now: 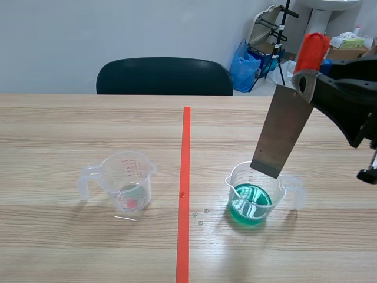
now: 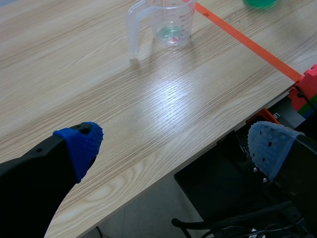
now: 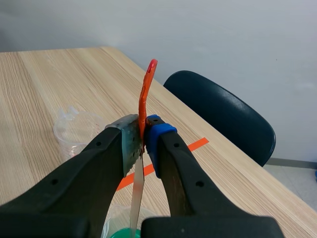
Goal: Do the redox reaction experiment
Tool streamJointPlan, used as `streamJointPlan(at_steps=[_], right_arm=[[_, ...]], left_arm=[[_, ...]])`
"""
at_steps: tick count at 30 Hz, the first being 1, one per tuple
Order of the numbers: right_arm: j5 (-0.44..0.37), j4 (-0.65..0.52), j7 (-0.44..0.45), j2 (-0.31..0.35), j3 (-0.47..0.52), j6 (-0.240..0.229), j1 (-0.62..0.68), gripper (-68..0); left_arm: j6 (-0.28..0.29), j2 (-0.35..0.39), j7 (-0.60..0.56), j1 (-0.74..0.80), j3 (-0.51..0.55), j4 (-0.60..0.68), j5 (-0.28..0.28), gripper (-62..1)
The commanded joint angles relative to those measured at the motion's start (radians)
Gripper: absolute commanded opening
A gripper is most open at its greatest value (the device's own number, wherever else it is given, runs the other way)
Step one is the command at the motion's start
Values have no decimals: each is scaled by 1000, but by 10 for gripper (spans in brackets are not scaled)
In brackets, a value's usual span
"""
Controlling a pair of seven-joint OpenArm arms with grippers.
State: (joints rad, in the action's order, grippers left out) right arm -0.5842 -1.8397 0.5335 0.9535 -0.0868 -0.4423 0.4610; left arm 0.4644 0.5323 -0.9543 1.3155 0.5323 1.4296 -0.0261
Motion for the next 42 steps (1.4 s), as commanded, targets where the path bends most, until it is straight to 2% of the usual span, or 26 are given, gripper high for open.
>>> streamJointPlan(at_steps=[1,26,30,33,36,41,42], right_arm=[[-15,-18,15,7,16,4,-6,-656],[-15,-18,15,7,16,4,-6,-656],[-15,-18,15,7,16,4,-6,-656],[-15,-18,15,7,16,3,-6,-656],[-15,-18,15,5,16,3,-6,-656],[-15,-18,15,4,16,3,-6,-656],[-15,-18,15,4,16,3,-6,-656]], left_arm=[[1,-3,-14,1,1,11,-6,14],[1,-3,-23,1,1,11,-8,14],[-2,-2,-27,1,1,12,-42,14],[-3,0,-28,1,1,11,-44,13],[-2,13,-21,1,1,11,-44,-85],[6,75,11,-76,-6,11,-44,-361],[21,91,24,-99,-8,11,-44,-421]])
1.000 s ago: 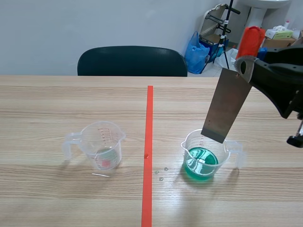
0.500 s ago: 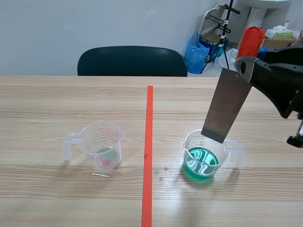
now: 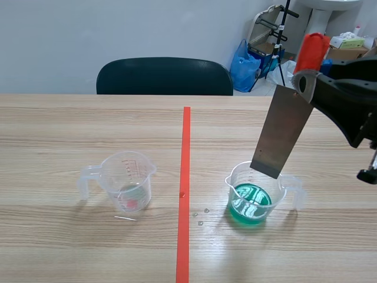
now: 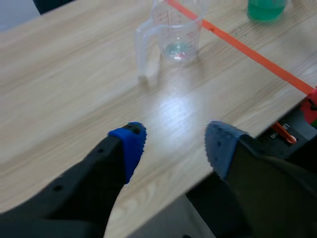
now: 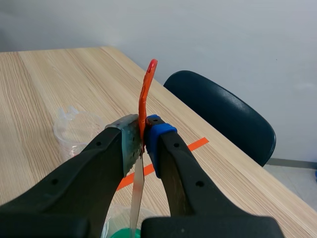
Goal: Do the redox reaction experiment
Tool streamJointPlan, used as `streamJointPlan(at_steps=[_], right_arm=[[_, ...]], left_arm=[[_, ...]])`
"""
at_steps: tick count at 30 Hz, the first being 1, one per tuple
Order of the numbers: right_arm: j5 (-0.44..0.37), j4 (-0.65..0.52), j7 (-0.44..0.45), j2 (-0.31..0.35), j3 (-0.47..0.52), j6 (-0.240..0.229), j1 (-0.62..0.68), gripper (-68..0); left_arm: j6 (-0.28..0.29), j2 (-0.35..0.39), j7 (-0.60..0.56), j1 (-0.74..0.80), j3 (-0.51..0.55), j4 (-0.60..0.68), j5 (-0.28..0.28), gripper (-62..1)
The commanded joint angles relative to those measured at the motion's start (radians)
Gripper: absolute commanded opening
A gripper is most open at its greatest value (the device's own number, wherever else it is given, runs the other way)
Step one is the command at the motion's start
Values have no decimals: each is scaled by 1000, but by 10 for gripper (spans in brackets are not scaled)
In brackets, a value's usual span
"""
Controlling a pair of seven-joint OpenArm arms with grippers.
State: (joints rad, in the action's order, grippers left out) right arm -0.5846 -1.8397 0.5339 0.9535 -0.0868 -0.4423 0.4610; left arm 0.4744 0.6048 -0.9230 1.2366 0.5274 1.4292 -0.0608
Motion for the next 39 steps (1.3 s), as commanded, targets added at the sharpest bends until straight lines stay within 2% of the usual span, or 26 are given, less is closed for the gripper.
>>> streamJointPlan(at_steps=[1,3,6,8,13,20,23,26,29,34,39], right_arm=[[-14,-18,15,4,16,3,-6,-656],[-14,-18,15,4,16,3,-6,-656],[-14,-18,15,4,16,3,-6,-656],[-14,-18,15,4,16,3,-6,-656],[-14,-18,15,4,16,3,-6,-656],[-14,-18,15,4,16,3,-6,-656],[-14,-18,15,4,16,3,-6,-656],[-14,-18,15,4,16,3,-6,-656],[-14,-18,15,4,16,3,-6,-656],[-14,-18,15,4,16,3,-6,-656],[-14,-18,15,4,16,3,-6,-656]], left_arm=[[27,37,9,-45,-3,12,-10,-480],[65,78,35,-103,-17,12,-11,-569],[121,148,92,-213,-84,12,-43,-587],[141,195,171,-308,-163,12,-113,-586],[143,273,396,-596,-426,12,-291,-586],[143,285,594,-980,-796,12,-500,-586],[128,254,690,-1139,-939,12,-551,-586],[73,201,761,-1273,-1065,7,-554,-586],[43,131,813,-1384,-1167,-16,-557,-586],[41,11,896,-1514,-1292,-82,-557,-586],[40,-79,930,-1574,-1357,-131,-557,-586]])
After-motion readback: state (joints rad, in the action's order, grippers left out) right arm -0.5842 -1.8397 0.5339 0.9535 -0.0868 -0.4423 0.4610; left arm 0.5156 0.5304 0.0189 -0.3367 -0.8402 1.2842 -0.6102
